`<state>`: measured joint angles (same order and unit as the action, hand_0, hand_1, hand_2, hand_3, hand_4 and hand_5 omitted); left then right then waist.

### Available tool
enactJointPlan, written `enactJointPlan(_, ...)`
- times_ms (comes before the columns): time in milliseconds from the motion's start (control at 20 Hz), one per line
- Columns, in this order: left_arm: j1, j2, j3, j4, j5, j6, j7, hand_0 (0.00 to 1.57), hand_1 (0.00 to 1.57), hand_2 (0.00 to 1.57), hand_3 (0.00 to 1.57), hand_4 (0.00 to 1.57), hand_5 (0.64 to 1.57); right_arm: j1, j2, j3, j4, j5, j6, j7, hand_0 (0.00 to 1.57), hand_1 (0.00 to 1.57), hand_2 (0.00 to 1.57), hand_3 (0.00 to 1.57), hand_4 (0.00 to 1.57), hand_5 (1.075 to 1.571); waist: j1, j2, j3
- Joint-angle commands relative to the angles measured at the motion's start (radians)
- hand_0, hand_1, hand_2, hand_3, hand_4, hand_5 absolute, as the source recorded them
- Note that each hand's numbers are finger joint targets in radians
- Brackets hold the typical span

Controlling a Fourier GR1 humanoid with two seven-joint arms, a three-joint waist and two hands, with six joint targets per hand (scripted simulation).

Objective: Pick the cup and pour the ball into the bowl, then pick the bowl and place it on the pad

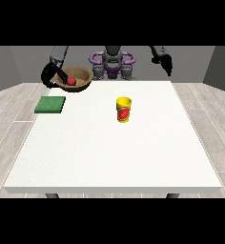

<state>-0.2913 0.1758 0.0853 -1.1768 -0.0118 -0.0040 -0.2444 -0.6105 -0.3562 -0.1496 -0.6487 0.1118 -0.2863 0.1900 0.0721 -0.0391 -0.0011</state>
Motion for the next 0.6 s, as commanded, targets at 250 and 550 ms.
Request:
enactJointPlan(250,-0.042,0.061,0.071,0.0,0.044,-0.043,-0.016,0.0,0.0,0.0,0.0,1.15,1.463,0.016,-0.154,-0.071,-0.049,-0.047,0.145,-0.021,1.57,1.57,1.57,0.68,0.79,1.57,-0.018,0.094,0.0014)
enactJointPlan(550,-0.04,0.286,0.284,0.03,0.218,-0.213,-0.049,0.0,0.0,0.0,0.0,1.32,1.562,0.112,-0.212,-0.133,-0.035,-0.082,0.175,-0.171,1.57,1.57,1.57,0.0,0.88,1.571,0.006,0.132,0.0012)
